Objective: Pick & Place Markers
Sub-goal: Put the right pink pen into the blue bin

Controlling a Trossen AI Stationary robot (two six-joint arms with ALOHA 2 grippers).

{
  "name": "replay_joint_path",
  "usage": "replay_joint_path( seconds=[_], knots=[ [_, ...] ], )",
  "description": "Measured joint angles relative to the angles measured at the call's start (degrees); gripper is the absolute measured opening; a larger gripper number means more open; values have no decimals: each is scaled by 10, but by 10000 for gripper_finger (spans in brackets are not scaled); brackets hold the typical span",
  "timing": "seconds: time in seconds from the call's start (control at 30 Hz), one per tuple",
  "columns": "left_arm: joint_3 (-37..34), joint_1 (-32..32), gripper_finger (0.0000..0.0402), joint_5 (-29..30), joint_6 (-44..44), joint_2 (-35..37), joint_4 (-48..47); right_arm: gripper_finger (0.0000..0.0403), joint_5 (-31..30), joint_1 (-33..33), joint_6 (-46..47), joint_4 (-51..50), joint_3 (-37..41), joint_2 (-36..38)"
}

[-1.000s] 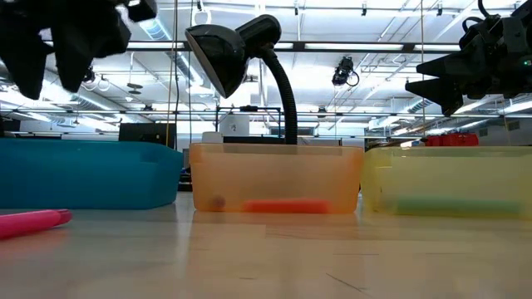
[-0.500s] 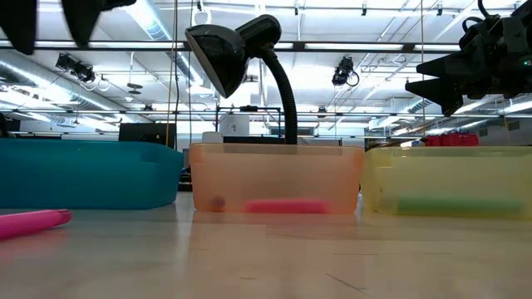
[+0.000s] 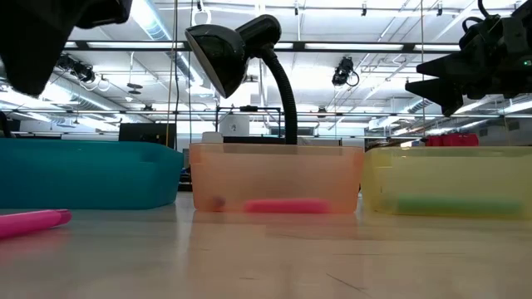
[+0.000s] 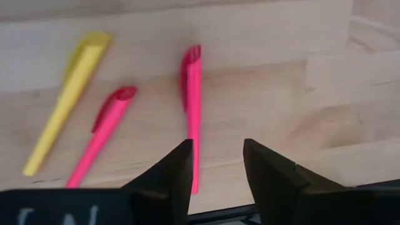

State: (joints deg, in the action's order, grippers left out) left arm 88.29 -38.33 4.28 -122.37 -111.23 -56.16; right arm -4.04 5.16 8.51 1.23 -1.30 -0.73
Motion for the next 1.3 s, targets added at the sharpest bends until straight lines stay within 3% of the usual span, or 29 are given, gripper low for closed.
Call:
replay_joint_path(
  seconds=[0.83, 1.3],
  knots=[
    [-1, -16, 145, -20, -5, -86, 58, 259, 0, 0, 0, 0, 0, 0],
    [-6, -24, 145, 0, -5, -99, 79, 259, 0, 0, 0, 0, 0, 0]
  ],
)
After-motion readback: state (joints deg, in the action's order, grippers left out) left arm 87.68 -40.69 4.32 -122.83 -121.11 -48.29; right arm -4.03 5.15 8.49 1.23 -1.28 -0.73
